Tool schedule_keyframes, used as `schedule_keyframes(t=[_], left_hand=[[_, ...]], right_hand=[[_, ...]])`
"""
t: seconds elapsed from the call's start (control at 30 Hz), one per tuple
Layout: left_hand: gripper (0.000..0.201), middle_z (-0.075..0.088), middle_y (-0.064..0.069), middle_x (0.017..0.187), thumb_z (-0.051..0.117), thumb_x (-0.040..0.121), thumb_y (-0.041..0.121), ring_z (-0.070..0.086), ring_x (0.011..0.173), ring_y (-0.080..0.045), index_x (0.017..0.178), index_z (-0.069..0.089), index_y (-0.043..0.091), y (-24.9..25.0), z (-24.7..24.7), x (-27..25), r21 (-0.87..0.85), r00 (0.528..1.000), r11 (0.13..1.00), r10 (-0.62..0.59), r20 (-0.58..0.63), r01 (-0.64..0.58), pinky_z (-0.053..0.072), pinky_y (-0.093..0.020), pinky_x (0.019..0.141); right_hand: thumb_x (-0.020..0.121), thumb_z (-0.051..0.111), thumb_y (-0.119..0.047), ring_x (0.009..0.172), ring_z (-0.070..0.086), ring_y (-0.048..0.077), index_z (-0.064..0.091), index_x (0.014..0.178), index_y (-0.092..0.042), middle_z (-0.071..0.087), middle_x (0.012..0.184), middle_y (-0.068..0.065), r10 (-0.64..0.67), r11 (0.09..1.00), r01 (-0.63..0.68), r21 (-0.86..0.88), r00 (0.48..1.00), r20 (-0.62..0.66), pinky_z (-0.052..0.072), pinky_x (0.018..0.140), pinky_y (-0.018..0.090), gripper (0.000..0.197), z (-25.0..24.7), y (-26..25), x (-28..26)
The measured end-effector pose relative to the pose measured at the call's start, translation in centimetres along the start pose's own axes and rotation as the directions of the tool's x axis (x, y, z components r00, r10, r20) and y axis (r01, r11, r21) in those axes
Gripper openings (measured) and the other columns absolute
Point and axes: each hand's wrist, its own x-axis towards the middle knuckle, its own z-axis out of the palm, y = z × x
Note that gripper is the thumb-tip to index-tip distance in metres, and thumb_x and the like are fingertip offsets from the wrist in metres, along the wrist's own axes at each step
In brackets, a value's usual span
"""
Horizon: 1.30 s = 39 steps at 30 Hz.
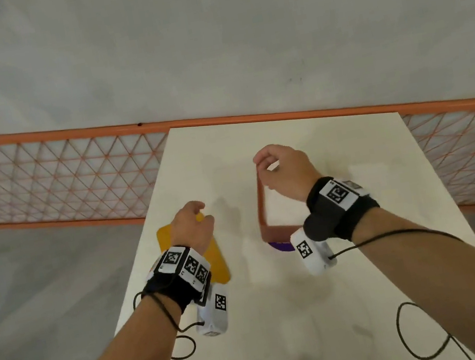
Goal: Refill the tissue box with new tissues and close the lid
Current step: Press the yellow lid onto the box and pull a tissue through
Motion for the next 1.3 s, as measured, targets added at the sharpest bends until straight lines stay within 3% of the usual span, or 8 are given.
schedule_keyframes(t=[0.2,0.4,0.6,0.77,0.93,1.07,1.2,1.3], left_hand=[[0.056,0.048,-0.016,0.144,0.051,0.094,0.028,0.051,0.126,-0.033,0.145,0.036,0.008,-8.3,-3.3,3.2,0.174,0.950,0.955,-0.269,0.159,0.241,0.043,-0.037,0.096],[0.048,0.058,-0.021,0.130,0.053,0.088,0.025,0.057,0.116,-0.037,0.127,0.051,-0.002,-13.9,-3.3,4.6,0.239,0.888,0.919,-0.374,0.267,0.315,0.046,-0.038,0.089],[0.051,0.066,-0.024,0.113,0.054,0.074,0.031,0.063,0.104,-0.039,0.111,0.061,-0.004,-15.7,-2.6,5.9,0.162,0.875,0.943,-0.331,0.353,0.292,0.042,-0.032,0.069],[0.045,0.064,-0.017,0.081,0.054,0.066,0.028,0.063,0.076,-0.032,0.096,0.064,-0.006,-15.9,-2.1,6.4,0.071,0.874,0.944,-0.326,0.361,0.323,0.051,-0.033,0.069],[0.033,0.065,-0.024,0.112,0.051,0.086,0.007,0.066,0.101,-0.040,0.118,0.057,0.000,-15.7,-2.3,6.3,-0.113,0.837,0.876,-0.400,0.373,0.469,0.060,-0.047,0.081],[0.049,0.062,-0.021,0.113,0.051,0.087,-0.006,0.062,0.103,-0.036,0.131,0.048,0.015,-14.9,-3.4,6.2,-0.347,0.867,0.817,-0.330,0.374,0.461,0.057,-0.037,0.065],[0.057,0.060,-0.017,0.078,0.050,0.086,-0.013,0.057,0.076,-0.029,0.136,0.048,0.015,-11.0,-4.7,5.8,-0.501,0.946,0.820,-0.141,0.293,0.277,0.053,-0.041,0.076],[0.056,0.061,-0.009,0.085,0.052,0.089,-0.006,0.059,0.077,-0.026,0.130,0.049,0.032,-6.6,-4.7,5.0,-0.554,0.944,0.804,-0.026,0.329,0.216,0.054,-0.041,0.073]], right_hand=[[0.087,0.054,-0.014,0.097,0.061,0.017,0.064,0.114,-0.015,0.064,0.110,-0.001,0.150,0.981,-0.131,-0.143,0.980,0.132,0.046,0.081,0.023,0.028,11.2,-0.5,0.7],[0.090,0.055,-0.020,0.123,0.055,0.029,0.054,0.133,-0.009,0.057,0.136,0.011,0.432,0.849,-0.299,-0.436,0.868,0.245,0.046,0.101,0.034,0.044,16.6,2.5,0.5],[0.084,0.055,-0.018,0.101,0.067,0.034,0.060,0.097,-0.009,0.062,0.096,0.013,0.517,0.801,-0.367,-0.474,0.823,0.236,0.052,0.064,0.029,0.017,18.8,3.5,0.5],[0.084,0.054,-0.012,0.091,0.067,0.035,0.063,0.084,-0.006,0.066,0.084,0.011,0.540,0.801,-0.439,-0.406,0.823,0.178,0.054,0.079,0.035,0.011,19.7,3.4,0.4],[0.083,0.060,-0.013,0.103,0.067,0.034,0.069,0.107,0.002,0.071,0.109,0.019,0.532,0.825,-0.456,-0.333,0.827,0.185,0.054,0.087,0.037,0.030,19.3,3.6,0.0],[0.085,0.065,-0.018,0.105,0.064,0.027,0.066,0.108,-0.012,0.069,0.111,0.008,0.459,0.880,-0.420,-0.222,0.872,0.171,0.052,0.091,0.037,0.023,17.3,2.6,0.3],[0.087,0.068,-0.018,0.103,0.063,0.025,0.063,0.117,-0.011,0.067,0.113,0.007,0.374,0.927,-0.373,-0.027,0.924,0.079,0.054,0.094,0.043,0.031,13.2,0.7,0.7],[0.089,0.066,-0.018,0.105,0.063,0.023,0.059,0.126,-0.017,0.065,0.112,0.002,0.308,0.951,-0.307,0.037,0.951,-0.020,0.054,0.093,0.042,0.037,8.8,0.2,0.8]])
